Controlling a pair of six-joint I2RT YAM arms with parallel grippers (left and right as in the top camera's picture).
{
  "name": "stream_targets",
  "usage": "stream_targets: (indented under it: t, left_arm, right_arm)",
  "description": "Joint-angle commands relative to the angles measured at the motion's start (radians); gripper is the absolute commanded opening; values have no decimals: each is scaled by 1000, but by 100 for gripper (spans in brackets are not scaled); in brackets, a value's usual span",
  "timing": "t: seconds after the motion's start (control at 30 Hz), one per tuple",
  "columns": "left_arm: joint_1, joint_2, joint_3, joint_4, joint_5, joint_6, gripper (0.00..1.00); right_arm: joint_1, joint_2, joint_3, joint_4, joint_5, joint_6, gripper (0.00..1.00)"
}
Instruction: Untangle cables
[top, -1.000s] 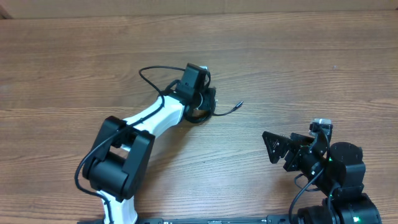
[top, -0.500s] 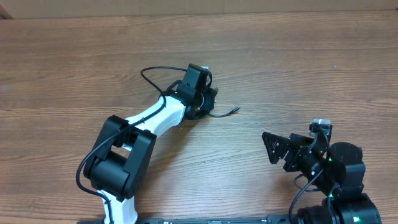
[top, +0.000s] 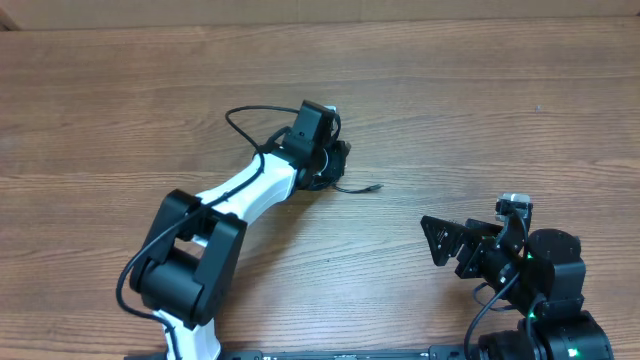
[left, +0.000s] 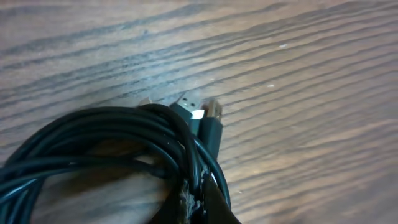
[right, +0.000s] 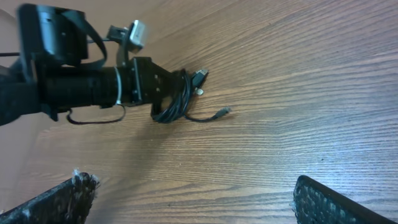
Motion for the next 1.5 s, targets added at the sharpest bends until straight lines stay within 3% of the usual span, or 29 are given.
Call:
stream_targets:
  t: [0.0, 0.43, 0.77, 1.0, 1.23, 1.47]
  left_arm:
    - [2, -92, 16, 2, 99, -9, 4]
    - [-60, -225, 16, -11, 171, -176, 4]
    - [-87, -223, 16, -166, -2, -159, 4]
    - [-87, -223, 16, -180, 72, -156, 4]
    - [-86, -223, 16, -166, 92, -137, 4]
    - [-86, -223, 16, -172, 99, -89, 6]
  right_arm:
    - [-1, -3, 23, 5, -9, 4, 100]
    - [-1, 21, 23, 43, -10, 4, 100]
    - [-1, 171, 23, 44, -61, -4, 100]
    - [-1, 325, 23, 80, -75, -13, 100]
    - [-1, 483, 23, 90, -152, -138, 100]
    - [37, 560, 23, 180, -174, -140, 100]
